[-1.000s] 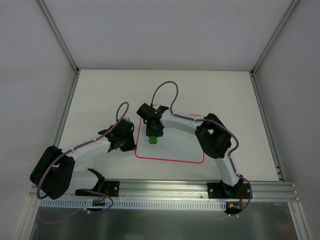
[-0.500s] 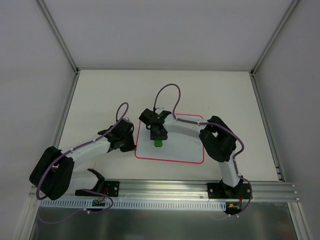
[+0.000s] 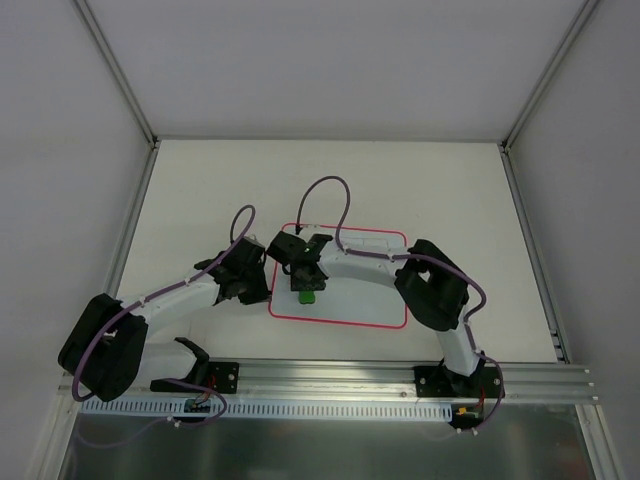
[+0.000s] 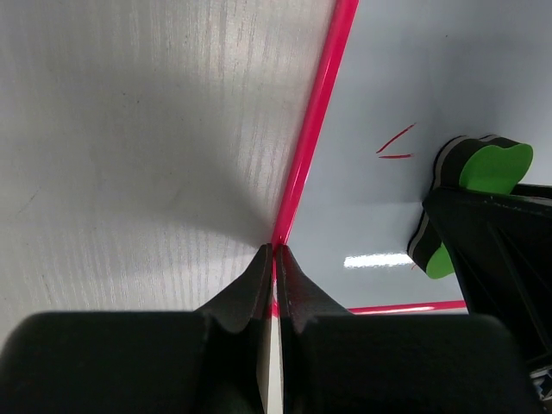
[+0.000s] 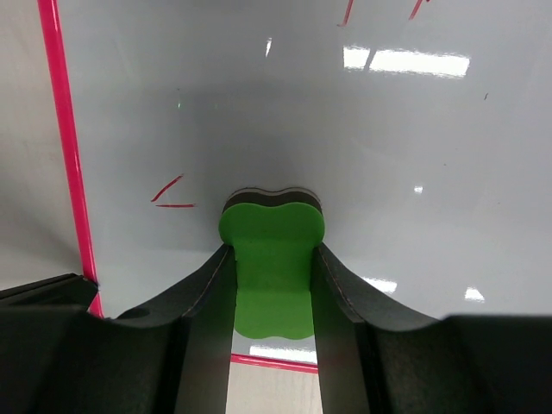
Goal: Erase the whiteboard
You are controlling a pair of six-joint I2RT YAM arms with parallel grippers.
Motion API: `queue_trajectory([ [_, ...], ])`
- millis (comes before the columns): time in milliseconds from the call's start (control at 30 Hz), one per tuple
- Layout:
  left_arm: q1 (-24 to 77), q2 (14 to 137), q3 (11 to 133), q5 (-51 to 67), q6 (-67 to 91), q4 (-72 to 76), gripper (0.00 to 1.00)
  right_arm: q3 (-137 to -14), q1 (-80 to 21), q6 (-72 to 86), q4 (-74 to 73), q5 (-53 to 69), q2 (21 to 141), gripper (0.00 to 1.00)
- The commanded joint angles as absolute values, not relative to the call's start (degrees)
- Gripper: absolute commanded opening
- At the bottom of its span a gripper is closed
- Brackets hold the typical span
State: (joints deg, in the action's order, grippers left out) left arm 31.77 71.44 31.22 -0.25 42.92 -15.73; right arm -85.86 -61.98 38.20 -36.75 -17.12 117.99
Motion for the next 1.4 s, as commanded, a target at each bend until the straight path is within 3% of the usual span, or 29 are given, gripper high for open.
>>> queue_trajectory([
  [0,30.7,71.7,29.9,-2.4,43.6,-19.9,0.0,-80.2,-64.7,43.0,-40.4,-13.9,121.5,0.0],
  [300,30.2,64.6,27.9,-4.9,46.3,-19.9,0.0,-78.7,-66.3,46.1,-37.6,-13.0,119.4,0.0],
  [633,30.1,63.2,28.0,-4.1,47.6,-19.5,0.01,-82.7,-66.5,47.1,-44.8,-17.8,122.1,0.0],
  [833,30.2,58.0,25.6,-2.5,48.9,-18.6,0.35,-80.3,-65.6,46.5,-42.5,-17.6,119.8,0.01],
  [900,30.4,56.4,23.1,-2.4,50.4,-17.9,0.4,-79.8,-65.4,46.4,-42.0,-17.3,119.4,0.0],
  [1367,35.3,60.5,19.8,-3.0,55.5,-13.4,0.3,-79.5,-65.4,46.0,-40.4,-16.2,119.4,0.0],
])
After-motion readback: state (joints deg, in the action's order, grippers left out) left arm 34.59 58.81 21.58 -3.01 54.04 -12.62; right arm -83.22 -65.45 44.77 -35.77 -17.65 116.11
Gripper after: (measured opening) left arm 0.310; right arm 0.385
